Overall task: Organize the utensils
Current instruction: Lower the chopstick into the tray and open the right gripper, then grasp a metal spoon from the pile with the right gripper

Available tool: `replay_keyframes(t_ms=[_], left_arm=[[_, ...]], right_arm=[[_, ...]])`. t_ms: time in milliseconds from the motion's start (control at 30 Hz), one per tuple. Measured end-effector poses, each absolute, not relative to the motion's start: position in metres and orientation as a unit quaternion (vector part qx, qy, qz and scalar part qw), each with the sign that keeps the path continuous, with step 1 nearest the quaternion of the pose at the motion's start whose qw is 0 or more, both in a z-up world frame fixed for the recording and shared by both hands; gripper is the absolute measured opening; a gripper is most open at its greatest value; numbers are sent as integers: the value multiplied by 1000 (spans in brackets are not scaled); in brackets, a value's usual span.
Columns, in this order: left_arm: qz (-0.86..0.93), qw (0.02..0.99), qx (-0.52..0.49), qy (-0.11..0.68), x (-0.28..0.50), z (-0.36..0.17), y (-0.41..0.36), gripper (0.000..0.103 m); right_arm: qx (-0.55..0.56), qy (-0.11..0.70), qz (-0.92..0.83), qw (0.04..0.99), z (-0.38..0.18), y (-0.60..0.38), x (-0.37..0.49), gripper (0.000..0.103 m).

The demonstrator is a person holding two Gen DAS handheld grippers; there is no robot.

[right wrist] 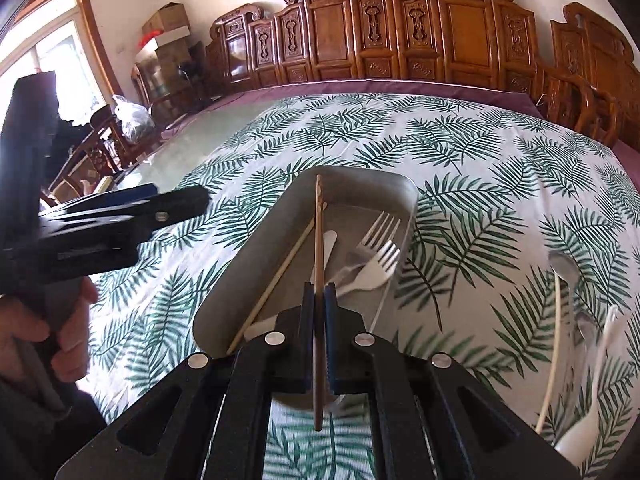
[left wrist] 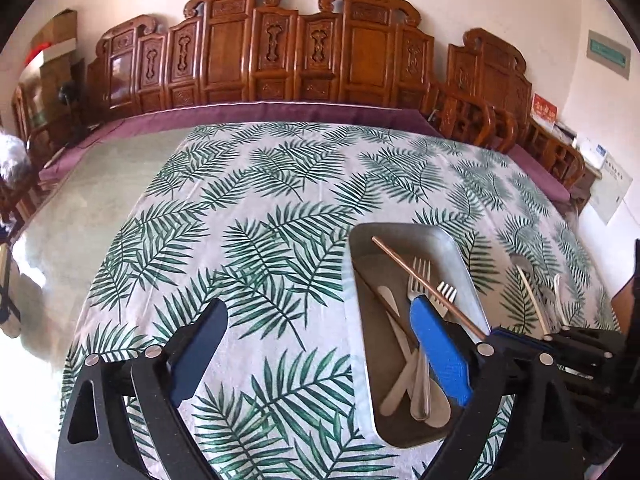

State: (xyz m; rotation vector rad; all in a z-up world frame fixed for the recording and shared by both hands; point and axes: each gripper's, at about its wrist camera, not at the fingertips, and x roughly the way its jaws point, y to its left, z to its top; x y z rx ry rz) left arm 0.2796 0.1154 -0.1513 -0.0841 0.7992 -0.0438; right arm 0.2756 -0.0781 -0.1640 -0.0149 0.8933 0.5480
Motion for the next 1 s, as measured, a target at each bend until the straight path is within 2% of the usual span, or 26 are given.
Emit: replay_keyframes(t_ms=[300,533,700,767,1000], left_arm=[[-15,920,-46,390,282,-152,124,91],[-19,920,-44,389,280,-151,119,91],[-33,921,-33,387,277,-150,103,91],[-43,922,-30,385,275,-149,93,91],[-72,923,-27,377,273,-144,57,91]], right_arm=[[22,446,271,853,-177,-68,296,9],[11,420,290,860,-160,-81,285,9],[-5,396,272,877,-138,-124,271,11],[-17,391,251,885,-132,-150,264,19],[-50,395,165,902,-138,-236,256,20]])
